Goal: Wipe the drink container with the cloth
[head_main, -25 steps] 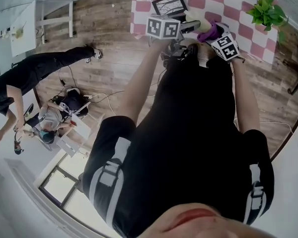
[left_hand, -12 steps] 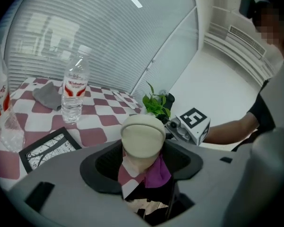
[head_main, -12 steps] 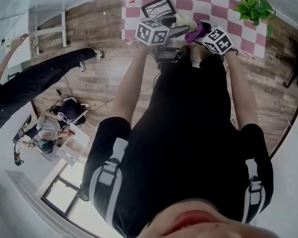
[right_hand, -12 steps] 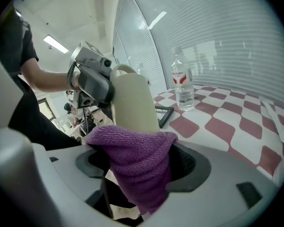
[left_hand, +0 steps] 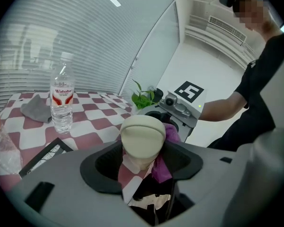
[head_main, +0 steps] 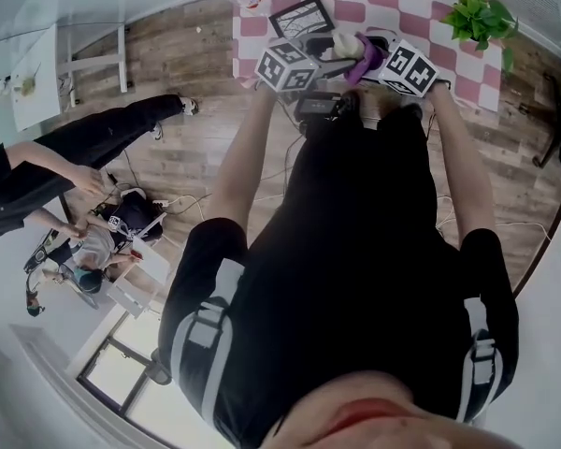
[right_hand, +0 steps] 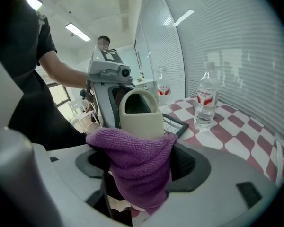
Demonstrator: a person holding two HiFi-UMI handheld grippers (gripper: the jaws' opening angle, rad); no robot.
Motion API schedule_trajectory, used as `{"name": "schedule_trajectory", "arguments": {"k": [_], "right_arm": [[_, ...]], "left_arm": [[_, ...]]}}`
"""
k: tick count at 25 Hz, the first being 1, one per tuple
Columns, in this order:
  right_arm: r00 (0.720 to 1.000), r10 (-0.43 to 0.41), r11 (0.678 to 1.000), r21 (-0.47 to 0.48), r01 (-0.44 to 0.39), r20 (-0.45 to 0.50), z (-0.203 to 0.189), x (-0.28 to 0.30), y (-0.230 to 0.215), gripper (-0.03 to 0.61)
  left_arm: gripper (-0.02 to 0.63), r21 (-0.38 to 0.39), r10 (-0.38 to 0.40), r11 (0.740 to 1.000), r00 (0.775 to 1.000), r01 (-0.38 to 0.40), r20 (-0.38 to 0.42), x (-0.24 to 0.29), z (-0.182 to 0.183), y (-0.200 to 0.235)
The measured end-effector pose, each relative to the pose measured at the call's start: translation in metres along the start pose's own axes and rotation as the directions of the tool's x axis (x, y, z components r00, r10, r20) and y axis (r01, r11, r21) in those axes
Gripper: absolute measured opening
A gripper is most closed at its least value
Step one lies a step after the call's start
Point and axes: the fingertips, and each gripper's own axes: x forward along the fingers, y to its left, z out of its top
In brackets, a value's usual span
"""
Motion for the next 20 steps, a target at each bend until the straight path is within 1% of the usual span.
{"name": "schedule_trajectory", "arguments": {"k": [2,4,9,12,14,16,20], "right_arm": [[1.0,0.013,0.999,-0.03,-0.014,-0.021,0.0,0.001,0.002,0.357],[0.999,0.032,0.999,-0.026,-0.032,-0.022,-0.001,0.002,0.003,0.357],[0.997,0.069,0.996,0.052,-0.068,-0.025,-0.014,0.007,0.005,0.359],[0.993,0.109,0.988,0.112,-0.103,-0.047,-0.036,0.022,0.019,0.359],[0.992,0.103,0.987,0.13,-0.093,-0.071,-0.053,0.021,0.008,0.359],[0.992,0.077,0.988,0.138,-0.063,-0.097,-0.065,0.018,-0.003,0.359],[0.989,0.018,0.991,0.134,0.001,-0.145,-0.086,0.02,-0.005,0.359]], "left_arm": [[0.284,0.017,-0.004,1.0,1.0,0.004,-0.005,0.0,-0.001,-0.001],[0.284,0.042,-0.005,0.999,1.0,0.006,-0.009,0.0,-0.001,-0.002],[0.284,0.115,-0.011,0.993,1.0,0.014,-0.02,-0.006,-0.002,-0.007],[0.284,0.094,0.002,0.996,1.0,0.001,-0.03,-0.013,-0.019,-0.009],[0.282,0.09,0.01,0.996,1.0,-0.008,-0.024,-0.007,-0.015,-0.001],[0.282,0.101,0.013,0.995,1.0,-0.011,-0.015,-0.002,-0.007,0.004],[0.281,0.111,0.009,0.994,1.0,-0.007,-0.012,-0.002,-0.004,0.005]]}}
